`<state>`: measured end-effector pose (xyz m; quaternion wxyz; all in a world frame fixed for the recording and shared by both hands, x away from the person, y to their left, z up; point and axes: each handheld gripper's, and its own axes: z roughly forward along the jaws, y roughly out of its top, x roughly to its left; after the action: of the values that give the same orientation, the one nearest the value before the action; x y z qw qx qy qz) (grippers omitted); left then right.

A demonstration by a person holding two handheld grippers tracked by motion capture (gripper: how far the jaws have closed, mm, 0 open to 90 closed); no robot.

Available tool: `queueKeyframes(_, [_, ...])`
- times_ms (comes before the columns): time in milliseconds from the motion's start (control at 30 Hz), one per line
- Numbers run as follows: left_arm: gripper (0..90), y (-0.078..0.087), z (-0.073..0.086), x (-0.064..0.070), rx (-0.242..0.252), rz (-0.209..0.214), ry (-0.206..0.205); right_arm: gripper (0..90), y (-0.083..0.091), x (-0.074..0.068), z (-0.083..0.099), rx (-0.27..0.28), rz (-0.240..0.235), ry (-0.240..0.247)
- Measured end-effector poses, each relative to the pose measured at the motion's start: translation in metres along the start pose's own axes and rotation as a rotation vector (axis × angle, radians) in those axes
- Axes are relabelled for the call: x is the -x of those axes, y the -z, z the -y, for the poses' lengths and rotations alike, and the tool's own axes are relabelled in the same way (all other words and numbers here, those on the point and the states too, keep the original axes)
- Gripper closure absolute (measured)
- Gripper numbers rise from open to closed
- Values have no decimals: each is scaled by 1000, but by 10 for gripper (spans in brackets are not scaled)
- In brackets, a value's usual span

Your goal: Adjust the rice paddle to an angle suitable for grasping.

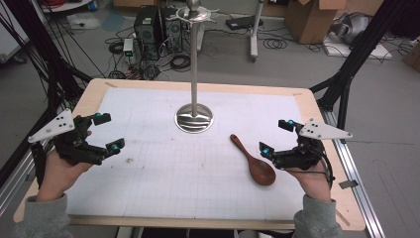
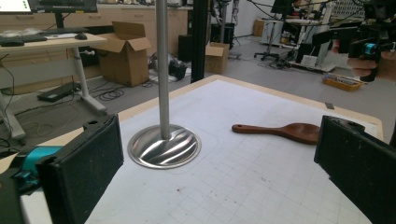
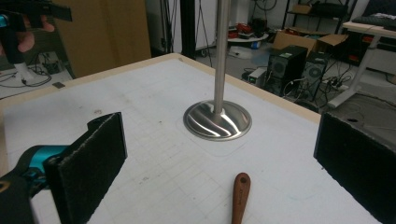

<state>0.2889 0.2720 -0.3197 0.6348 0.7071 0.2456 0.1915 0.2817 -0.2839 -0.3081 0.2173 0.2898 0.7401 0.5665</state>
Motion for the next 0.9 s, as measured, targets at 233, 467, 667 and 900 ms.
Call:
queueKeyframes(233, [18,-1,1,0,-4,-11,14,14,6,3,2,8,-4,-29])
queueKeyframes(467, [18,-4,4,2,-29,-12,13,15,5,15,8,-25,64,-97])
queueKeyframes(667, [18,-2,7,3,-41,-17,12,57,-3,23,15,-58,70,-116])
queueKeyframes(900, [18,1,10,0,-51,-29,16,179,-8,28,22,-84,60,-103])
